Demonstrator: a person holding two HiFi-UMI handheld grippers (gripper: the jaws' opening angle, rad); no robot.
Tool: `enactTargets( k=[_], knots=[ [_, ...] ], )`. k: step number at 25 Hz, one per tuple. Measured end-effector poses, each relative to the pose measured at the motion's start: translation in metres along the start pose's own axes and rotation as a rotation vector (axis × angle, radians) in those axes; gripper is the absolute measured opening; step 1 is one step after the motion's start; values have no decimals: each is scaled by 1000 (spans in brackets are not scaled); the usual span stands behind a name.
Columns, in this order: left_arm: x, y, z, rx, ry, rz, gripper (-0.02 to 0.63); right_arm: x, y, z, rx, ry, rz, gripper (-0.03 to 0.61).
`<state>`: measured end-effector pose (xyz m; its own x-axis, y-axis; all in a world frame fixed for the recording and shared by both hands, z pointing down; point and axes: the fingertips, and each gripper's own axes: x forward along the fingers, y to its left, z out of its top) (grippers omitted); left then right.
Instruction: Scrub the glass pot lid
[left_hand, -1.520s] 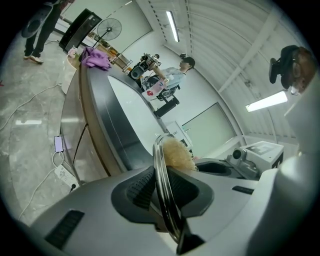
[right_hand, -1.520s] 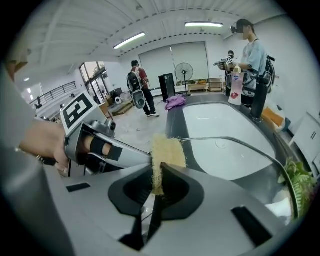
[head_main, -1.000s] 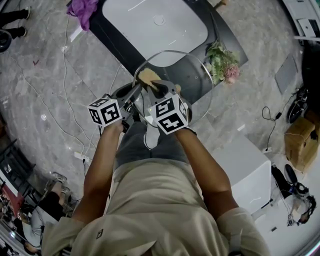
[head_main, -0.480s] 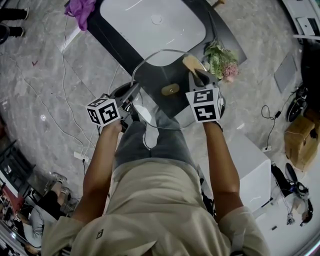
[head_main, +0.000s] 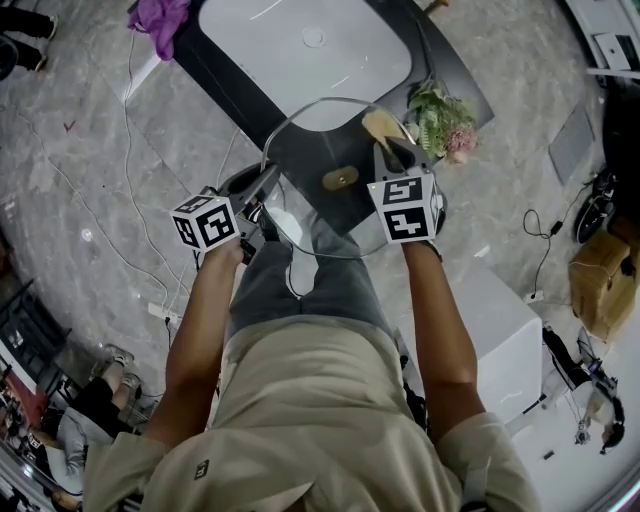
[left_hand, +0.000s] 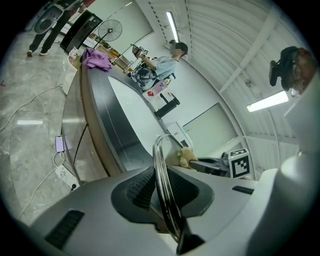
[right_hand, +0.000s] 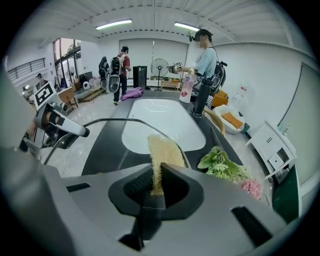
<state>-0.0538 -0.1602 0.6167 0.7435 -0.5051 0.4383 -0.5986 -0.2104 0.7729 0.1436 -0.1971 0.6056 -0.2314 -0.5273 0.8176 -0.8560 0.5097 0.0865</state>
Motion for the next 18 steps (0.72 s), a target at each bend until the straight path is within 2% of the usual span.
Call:
enactTargets(
  k=[3,5,9,10,13,15,18],
  knots=[
    [0,0,-1,-6,-4,2,78,5,18,1,-8,6,33,41],
    [0,1,-1,-10,-7,3,78,8,52,3,-39,12,129,41],
    [0,2,-1,-32,-16,0,75,-9,168,1,-168,37,544,41],
    [0,2,-1,-41,-19,-2,73,-15,186,0,-192,41,602,41],
    [-1,2,-1,-51,-23,-3,72,-21,196,-1,-173,41,643,41],
    [-2,1,-1,-51,-25,0,72,-21,191,-2,-150,48,640,41],
    [-1,2,-1,-49,-25,0,72,-21,189,-8,-170,65,627,41]
  ],
)
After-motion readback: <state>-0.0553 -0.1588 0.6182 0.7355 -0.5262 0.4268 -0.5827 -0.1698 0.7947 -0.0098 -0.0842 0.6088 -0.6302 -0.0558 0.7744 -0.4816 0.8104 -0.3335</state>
